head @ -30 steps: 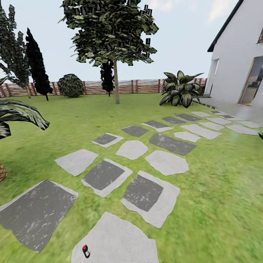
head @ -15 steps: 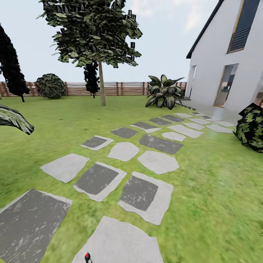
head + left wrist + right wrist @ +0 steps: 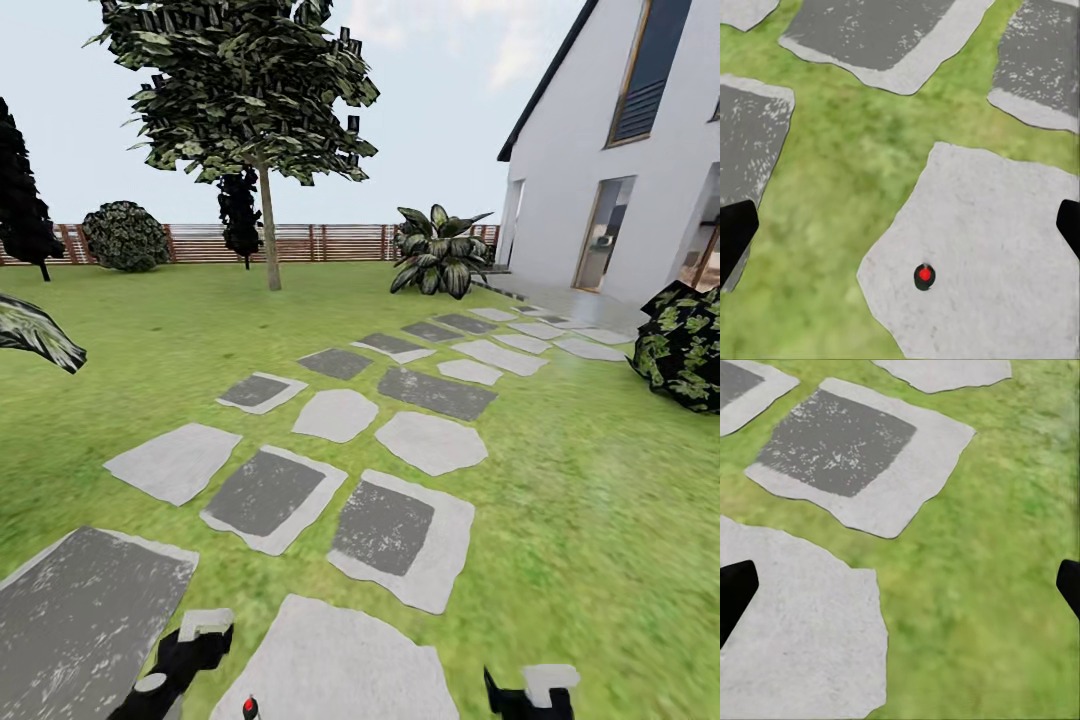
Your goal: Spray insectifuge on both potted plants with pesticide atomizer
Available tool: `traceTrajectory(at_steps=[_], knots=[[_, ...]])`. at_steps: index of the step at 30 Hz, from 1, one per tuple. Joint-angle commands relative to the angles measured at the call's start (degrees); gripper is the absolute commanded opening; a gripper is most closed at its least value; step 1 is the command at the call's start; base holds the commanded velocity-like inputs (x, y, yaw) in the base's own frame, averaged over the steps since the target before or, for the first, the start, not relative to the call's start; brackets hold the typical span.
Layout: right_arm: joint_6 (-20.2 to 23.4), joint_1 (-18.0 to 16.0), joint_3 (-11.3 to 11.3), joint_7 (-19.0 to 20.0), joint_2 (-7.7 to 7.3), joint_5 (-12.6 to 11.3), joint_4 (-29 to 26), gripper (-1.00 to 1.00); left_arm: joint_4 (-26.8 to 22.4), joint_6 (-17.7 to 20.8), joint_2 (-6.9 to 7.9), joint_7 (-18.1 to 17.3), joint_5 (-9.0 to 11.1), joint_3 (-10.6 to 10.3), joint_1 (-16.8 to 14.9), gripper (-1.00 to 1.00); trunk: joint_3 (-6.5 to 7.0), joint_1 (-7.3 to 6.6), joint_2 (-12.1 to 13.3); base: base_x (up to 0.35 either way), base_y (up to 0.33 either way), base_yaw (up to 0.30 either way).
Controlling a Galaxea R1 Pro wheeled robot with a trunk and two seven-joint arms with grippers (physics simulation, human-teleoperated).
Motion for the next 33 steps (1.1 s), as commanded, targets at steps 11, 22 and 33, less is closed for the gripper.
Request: traceTrajectory(at_steps=[11, 22, 33], knots=[[0.1, -7.6, 0.0, 0.3, -0.09, 0.0, -1.6, 1.00, 0.1, 3.3, -2.27, -0.4, -0.5, -0.2, -4.2, 1.00, -0.07, 0.00, 0.0, 0.000, 0.001, 0.000], [0.0, -7.8, 0.0, 0.1, -0.12, 0.0, 1.3, 1.00, 2.4, -0.3, -3.22, -0.6, -4.5, 0.2, -4.0, 1.00, -1.23, 1.09, -2.0, 0.000, 0.000, 0.000], [0.0, -7.8, -0.1, 0.0, -0.04, -0.1, 1.8, 1.00, 2.9, -0.7, -3.11, -0.5, -4.6, 0.2, -4.0, 1.00, -4.19, 3.51, -6.4, 0.000, 0.000, 0.000]])
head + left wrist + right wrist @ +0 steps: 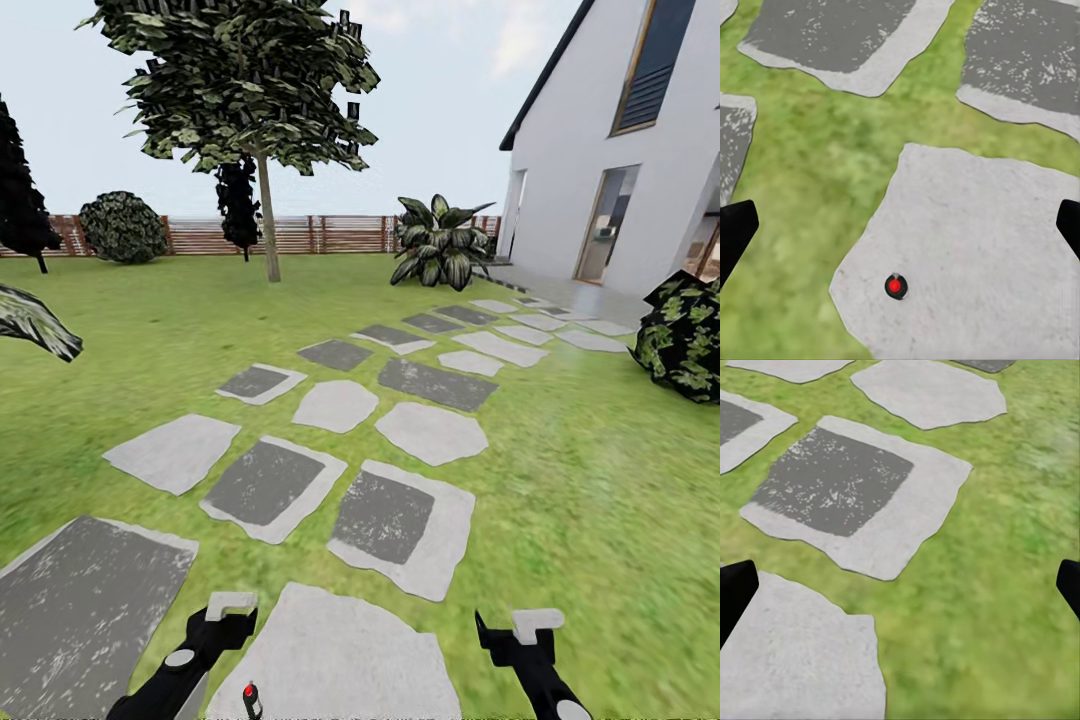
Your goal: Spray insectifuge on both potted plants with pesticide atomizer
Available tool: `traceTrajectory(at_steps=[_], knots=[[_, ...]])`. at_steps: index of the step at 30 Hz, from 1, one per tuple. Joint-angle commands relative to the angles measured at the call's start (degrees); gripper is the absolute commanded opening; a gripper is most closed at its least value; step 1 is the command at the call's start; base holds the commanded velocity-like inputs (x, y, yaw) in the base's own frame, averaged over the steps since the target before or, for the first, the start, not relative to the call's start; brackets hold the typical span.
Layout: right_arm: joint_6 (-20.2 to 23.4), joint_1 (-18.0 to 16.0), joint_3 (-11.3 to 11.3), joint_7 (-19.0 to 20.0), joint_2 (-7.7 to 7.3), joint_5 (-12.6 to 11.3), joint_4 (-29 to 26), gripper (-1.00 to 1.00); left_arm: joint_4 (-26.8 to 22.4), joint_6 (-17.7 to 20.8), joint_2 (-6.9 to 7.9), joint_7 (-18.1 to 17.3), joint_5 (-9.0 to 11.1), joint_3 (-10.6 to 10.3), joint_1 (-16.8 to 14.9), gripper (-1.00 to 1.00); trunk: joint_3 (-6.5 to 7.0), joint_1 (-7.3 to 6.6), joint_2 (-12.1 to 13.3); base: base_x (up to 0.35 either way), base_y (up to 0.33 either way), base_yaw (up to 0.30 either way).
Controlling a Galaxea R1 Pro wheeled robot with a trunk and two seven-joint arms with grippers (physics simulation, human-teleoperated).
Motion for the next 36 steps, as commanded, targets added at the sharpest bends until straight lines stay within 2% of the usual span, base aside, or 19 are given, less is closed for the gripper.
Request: traceTrajectory(at_steps=[1, 13, 21, 36], knots=[[-0.2, 0.0, 0.0, 0.0, -0.01, 0.0, 0.0, 1.00, 0.1, -0.2, -0.02, -0.1, -0.5, 0.4, 0.0, 1.00, -0.33, 0.22, -0.4, 0.000, 0.000, 0.000], [-0.2, 0.0, -0.1, 0.0, -0.04, 0.0, 0.0, 1.00, 0.1, -0.4, -0.01, 0.0, -0.5, 0.4, 0.0, 1.00, -3.59, 2.86, -5.3, 0.000, 0.000, 0.000], [-0.2, 0.0, -0.1, 0.0, -0.04, 0.0, 0.0, 1.00, 1.1, -3.0, 0.00, 0.0, -0.5, 0.3, 0.0, 1.00, -5.75, 4.61, -8.5, 0.000, 0.000, 0.000], [-0.3, 0.0, -0.1, 0.0, -0.04, 0.0, 0.0, 1.00, 1.5, -3.2, 0.00, 0.0, -0.5, 0.2, 0.0, 1.00, -9.82, 7.91, -14.5, 0.000, 0.000, 0.000]])
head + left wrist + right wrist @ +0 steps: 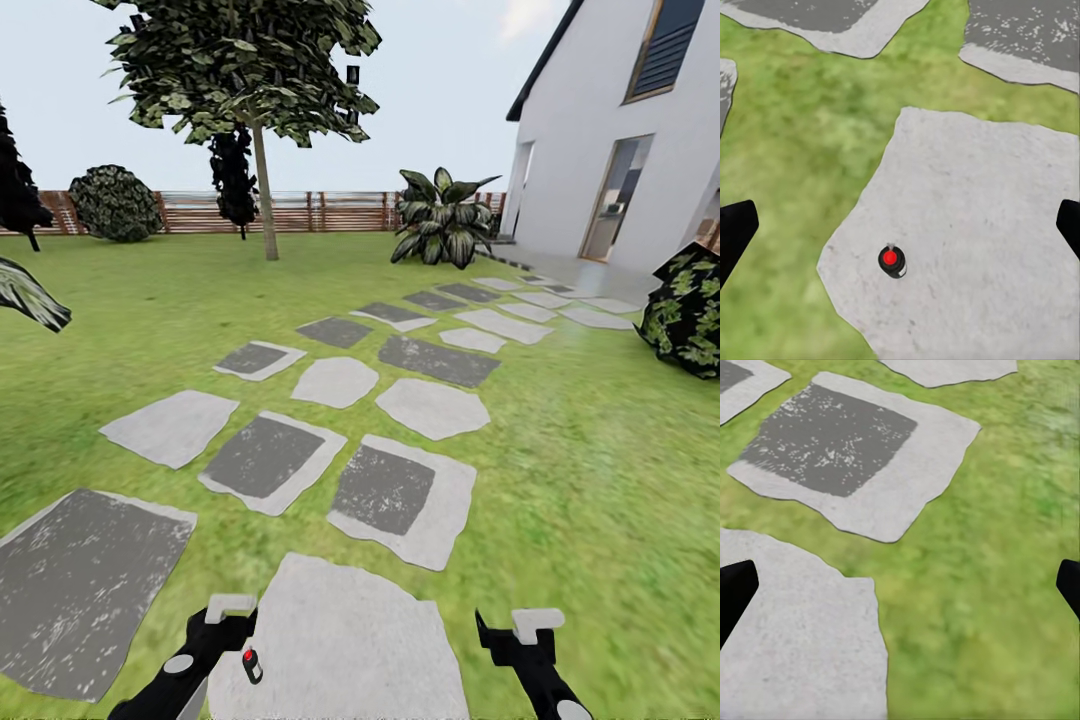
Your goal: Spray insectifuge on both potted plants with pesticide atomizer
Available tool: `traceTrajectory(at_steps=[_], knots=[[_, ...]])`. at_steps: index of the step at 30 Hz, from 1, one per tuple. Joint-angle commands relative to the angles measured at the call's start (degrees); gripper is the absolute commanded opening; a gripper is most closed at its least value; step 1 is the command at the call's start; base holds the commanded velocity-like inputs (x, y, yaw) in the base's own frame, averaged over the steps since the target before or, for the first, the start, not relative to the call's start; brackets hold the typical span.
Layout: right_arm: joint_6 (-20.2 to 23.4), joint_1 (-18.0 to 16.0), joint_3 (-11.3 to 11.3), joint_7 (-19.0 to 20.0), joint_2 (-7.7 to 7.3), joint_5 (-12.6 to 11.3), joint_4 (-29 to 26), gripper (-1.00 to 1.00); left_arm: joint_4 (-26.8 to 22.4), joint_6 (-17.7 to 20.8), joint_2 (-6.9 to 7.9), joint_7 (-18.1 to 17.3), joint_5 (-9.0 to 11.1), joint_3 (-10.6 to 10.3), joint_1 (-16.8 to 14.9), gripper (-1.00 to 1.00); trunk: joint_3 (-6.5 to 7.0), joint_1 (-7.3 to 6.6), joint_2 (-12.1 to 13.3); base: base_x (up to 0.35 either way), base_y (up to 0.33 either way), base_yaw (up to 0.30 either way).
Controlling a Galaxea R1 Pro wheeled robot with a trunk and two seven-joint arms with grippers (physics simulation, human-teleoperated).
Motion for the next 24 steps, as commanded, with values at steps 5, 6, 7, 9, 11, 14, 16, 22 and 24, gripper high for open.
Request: traceTrajectory(at_steps=[5, 6, 7, 9, 11, 14, 16, 22, 24], knots=[[-0.2, 0.0, 0.0, 0.0, 0.00, 0.0, 0.1, 1.00, 0.0, -0.2, -0.04, -0.1, -0.5, 0.4, 0.0, 1.00, -1.41, 1.10, -2.0, 0.000, 0.000, 0.000], [-0.2, 0.0, 0.0, 0.0, 0.00, 0.0, 0.1, 1.00, 0.0, -0.2, -0.04, -0.1, -0.5, 0.4, 0.0, 1.00, -1.68, 1.32, -2.4, 0.000, 0.000, 0.000], [-0.2, 0.0, 0.0, 0.0, 0.00, 0.0, 0.1, 1.00, 0.0, -0.2, -0.04, -0.1, -0.5, 0.4, 0.0, 1.00, -1.96, 1.54, -2.8, 0.000, 0.000, -0.017], [-0.2, 0.0, 0.0, 0.0, 0.00, 0.0, 0.1, 1.00, 0.0, -0.2, -0.04, -0.1, -0.5, 0.3, 0.0, 1.00, -2.50, 1.97, -3.6, 0.000, 0.000, -0.067], [-0.2, 0.0, 0.0, 0.0, 0.00, 0.0, 0.1, 1.00, 0.0, -0.2, -0.04, -0.1, -0.5, 0.3, 0.0, 1.00, -3.03, 2.41, -4.4, 0.000, 0.000, -0.136], [-0.2, 0.0, 0.0, 0.0, 0.00, 0.0, 0.1, 1.00, 0.0, -0.2, -0.04, -0.1, -0.6, 0.3, 0.0, 1.00, -3.81, 3.07, -5.7, 0.000, 0.000, -0.165], [-0.2, 0.0, 0.0, 0.0, 0.00, 0.0, 0.1, 1.00, 0.0, -0.3, -0.04, -0.1, -0.5, 0.3, 0.0, 1.00, -4.33, 3.51, -6.5, 0.000, 0.000, -0.175], [-0.2, 0.0, 0.0, 0.0, 0.00, 0.0, 0.1, 1.00, 0.0, -0.3, 0.00, -0.1, -0.5, 0.3, 0.0, 1.00, -5.90, 4.83, -8.9, 0.000, 0.000, -0.153], [-0.2, 0.0, 0.0, 0.0, 0.00, 0.0, 0.1, 1.00, 0.0, -0.3, 0.02, -0.1, -0.5, 0.3, 0.0, 1.00, -6.44, 5.27, -9.7, 0.000, 0.000, -0.107]])
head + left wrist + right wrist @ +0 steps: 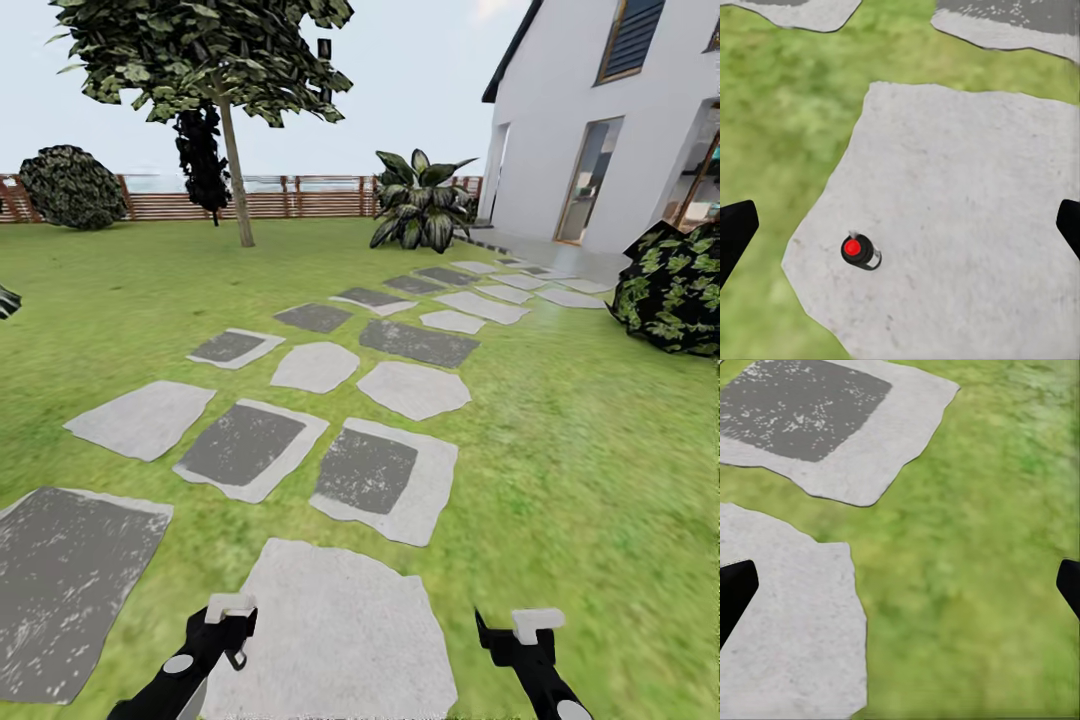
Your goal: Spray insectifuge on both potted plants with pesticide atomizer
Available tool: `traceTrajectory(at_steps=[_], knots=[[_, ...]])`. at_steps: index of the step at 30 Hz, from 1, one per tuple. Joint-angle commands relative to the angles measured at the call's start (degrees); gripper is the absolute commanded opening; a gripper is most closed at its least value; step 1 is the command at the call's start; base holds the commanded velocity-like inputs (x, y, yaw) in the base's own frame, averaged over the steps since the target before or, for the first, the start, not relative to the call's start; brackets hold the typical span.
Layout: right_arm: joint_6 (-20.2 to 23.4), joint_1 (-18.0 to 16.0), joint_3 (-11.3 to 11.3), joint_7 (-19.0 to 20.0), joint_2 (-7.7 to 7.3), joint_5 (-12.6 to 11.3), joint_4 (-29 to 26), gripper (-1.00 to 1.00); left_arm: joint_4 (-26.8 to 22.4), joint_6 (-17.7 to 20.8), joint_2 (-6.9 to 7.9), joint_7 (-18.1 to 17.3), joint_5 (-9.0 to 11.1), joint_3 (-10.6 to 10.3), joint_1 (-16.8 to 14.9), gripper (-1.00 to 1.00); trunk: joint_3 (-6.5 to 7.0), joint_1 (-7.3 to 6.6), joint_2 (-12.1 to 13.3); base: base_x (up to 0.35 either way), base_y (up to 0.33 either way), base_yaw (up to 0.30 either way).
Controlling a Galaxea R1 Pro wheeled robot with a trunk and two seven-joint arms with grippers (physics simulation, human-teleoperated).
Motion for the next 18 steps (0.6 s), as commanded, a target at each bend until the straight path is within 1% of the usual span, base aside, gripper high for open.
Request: traceTrajectory(at_steps=[1, 9, 18], knots=[[-0.2, 0.0, 0.0, 0.0, 0.00, 0.0, 0.0, 1.00, 0.0, -0.2, -0.02, -0.1, -0.5, 0.4, 0.0, 1.00, -0.32, 0.22, -0.4, 0.000, 0.000, -0.098], [-0.2, 0.0, 0.0, 0.0, 0.00, 0.0, 0.0, 1.00, 0.0, -0.2, 0.05, -0.1, -0.6, 0.3, 0.0, 1.00, -2.48, 1.97, -3.6, 0.000, 0.000, -0.082], [-0.2, 0.0, 0.0, 0.0, 0.00, 0.0, 0.0, 1.00, 0.0, -0.3, 0.12, -0.1, -0.6, 0.2, 0.0, 1.00, -4.91, 3.95, -7.3, 0.000, 0.000, -0.014]])
